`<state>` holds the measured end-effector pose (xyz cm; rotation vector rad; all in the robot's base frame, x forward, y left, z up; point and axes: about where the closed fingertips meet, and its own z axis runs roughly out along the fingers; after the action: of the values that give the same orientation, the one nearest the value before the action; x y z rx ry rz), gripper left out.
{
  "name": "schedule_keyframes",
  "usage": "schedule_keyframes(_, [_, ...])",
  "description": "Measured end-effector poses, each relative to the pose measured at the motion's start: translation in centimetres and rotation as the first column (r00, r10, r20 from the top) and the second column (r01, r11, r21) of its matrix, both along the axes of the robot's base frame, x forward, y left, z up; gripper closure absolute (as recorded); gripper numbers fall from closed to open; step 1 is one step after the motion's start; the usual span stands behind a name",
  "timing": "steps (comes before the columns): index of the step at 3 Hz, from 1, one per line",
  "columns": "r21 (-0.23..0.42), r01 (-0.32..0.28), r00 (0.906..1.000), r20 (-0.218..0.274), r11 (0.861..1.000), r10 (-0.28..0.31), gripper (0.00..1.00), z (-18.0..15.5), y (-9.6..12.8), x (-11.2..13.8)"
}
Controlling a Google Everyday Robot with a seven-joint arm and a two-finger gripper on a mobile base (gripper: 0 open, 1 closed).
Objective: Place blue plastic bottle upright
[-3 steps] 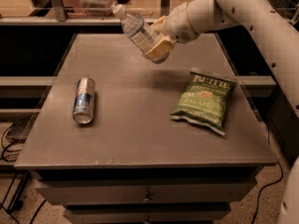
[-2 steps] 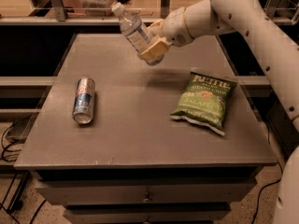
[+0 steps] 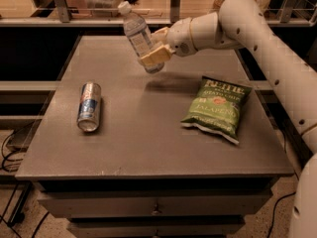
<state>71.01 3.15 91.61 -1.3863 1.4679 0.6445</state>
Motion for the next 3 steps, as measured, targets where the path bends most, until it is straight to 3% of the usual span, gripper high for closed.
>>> schedule_keyframes(1, [0.073,0.010,0.9999,-0.014,0.997,-0.009,1.00,-0.07,0.39,0.08])
schedule_keyframes(3, [0.129,0.007,1.0000,-0.006,0.992,-0.006,1.00,-1.06,1.31,0.01])
